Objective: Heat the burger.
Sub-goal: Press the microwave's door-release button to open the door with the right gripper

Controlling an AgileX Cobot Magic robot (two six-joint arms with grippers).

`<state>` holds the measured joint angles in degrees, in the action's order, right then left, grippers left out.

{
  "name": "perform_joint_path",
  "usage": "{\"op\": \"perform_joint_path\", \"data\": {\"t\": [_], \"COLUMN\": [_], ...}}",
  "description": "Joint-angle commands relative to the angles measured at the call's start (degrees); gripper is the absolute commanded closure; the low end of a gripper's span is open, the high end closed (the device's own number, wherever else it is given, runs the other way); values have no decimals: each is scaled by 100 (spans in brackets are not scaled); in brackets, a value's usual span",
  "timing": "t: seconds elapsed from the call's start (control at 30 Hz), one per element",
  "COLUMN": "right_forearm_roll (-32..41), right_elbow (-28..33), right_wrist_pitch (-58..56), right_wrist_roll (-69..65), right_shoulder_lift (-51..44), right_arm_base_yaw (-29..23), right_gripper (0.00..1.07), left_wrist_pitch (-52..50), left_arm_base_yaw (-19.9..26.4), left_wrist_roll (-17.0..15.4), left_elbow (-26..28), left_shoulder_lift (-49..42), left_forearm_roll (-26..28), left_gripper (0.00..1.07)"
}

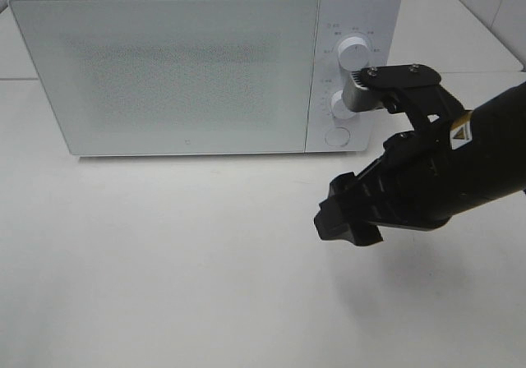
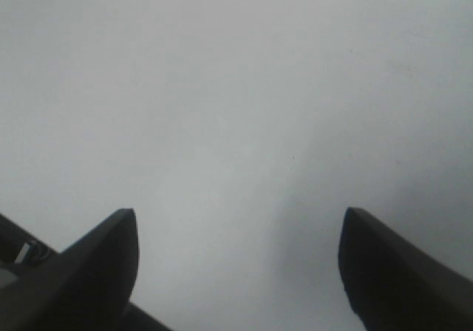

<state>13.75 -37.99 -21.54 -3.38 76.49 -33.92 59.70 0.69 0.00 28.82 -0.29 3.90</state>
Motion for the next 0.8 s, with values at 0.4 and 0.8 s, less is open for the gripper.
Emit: {"op": "perform_joint_path", "data": {"t": [0.4, 0.8], "right_forearm_roll": [-561, -882], "right_elbow": [-57, -40], "right_wrist_pitch": [-1851, -2710], "right_wrist_roll": [241, 0], "right_shoulder_lift": [-1484, -2997], "right_arm_base_yaw": [40, 808], "right_gripper": [35, 35], "left_wrist_pitch": [-34, -34], "left_arm_base_yaw": [0, 0], "left_wrist_roll": [0, 0], "left_elbow": [-23, -23], "left_shoulder_lift": [-115, -115], "left_forearm_roll": [46, 46], "left_gripper": [9, 9]}}
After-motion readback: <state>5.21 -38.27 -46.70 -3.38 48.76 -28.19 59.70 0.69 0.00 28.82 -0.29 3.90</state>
